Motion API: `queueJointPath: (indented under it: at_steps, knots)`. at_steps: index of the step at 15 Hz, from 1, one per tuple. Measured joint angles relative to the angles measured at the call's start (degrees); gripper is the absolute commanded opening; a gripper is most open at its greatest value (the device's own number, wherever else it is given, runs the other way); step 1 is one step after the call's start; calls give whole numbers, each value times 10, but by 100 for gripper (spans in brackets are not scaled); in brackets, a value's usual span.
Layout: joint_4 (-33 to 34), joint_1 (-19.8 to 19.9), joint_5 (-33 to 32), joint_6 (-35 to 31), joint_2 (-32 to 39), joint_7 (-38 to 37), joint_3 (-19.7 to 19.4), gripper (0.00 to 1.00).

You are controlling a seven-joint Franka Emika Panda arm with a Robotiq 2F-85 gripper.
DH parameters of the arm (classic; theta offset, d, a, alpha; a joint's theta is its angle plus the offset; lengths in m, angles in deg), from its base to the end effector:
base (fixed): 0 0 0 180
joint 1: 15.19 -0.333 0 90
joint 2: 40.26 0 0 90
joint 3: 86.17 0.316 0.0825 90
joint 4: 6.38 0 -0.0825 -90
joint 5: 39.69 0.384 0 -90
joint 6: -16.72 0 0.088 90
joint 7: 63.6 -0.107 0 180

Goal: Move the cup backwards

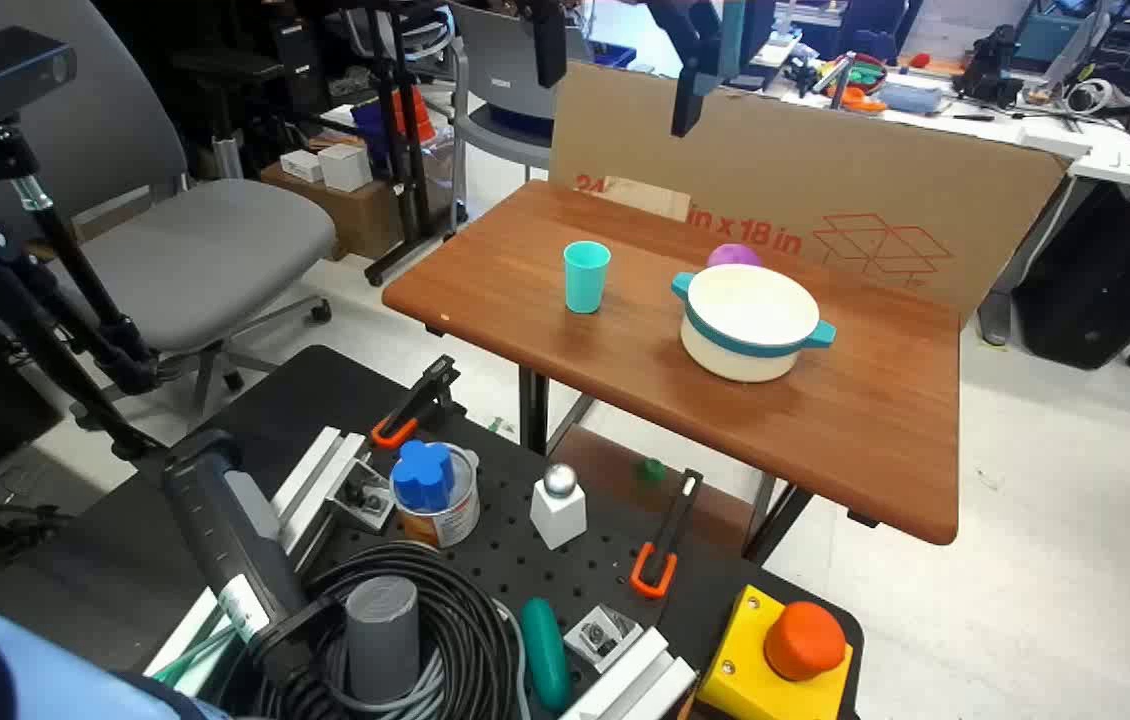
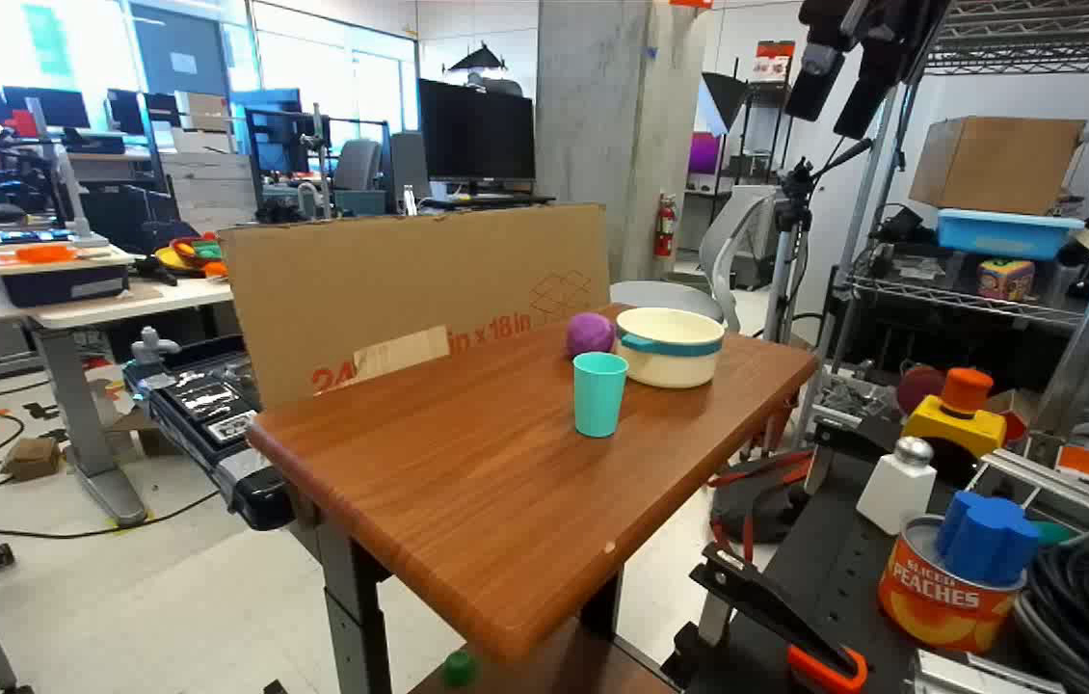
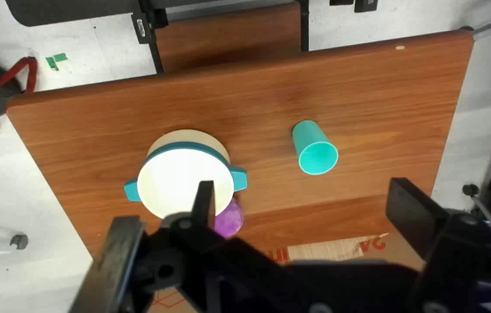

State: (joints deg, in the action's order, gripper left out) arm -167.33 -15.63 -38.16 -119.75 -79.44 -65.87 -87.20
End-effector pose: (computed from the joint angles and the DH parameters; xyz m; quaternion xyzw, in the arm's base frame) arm 0.3465 -0.0029 0.4168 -0.9912 0.0319 -0.1275 0.0181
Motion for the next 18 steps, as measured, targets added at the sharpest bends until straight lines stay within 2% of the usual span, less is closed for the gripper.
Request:
queueJointPath:
  at_steps: [5,8,14,18]
  knots:
    - [6,0,0,1,10,0,1,100]
    - [20,0,-4,1,38,-10,13,100]
    - [81,2,-59,-16,175,-84,67,100]
    - [152,9,-111,-23,290,-136,78,100]
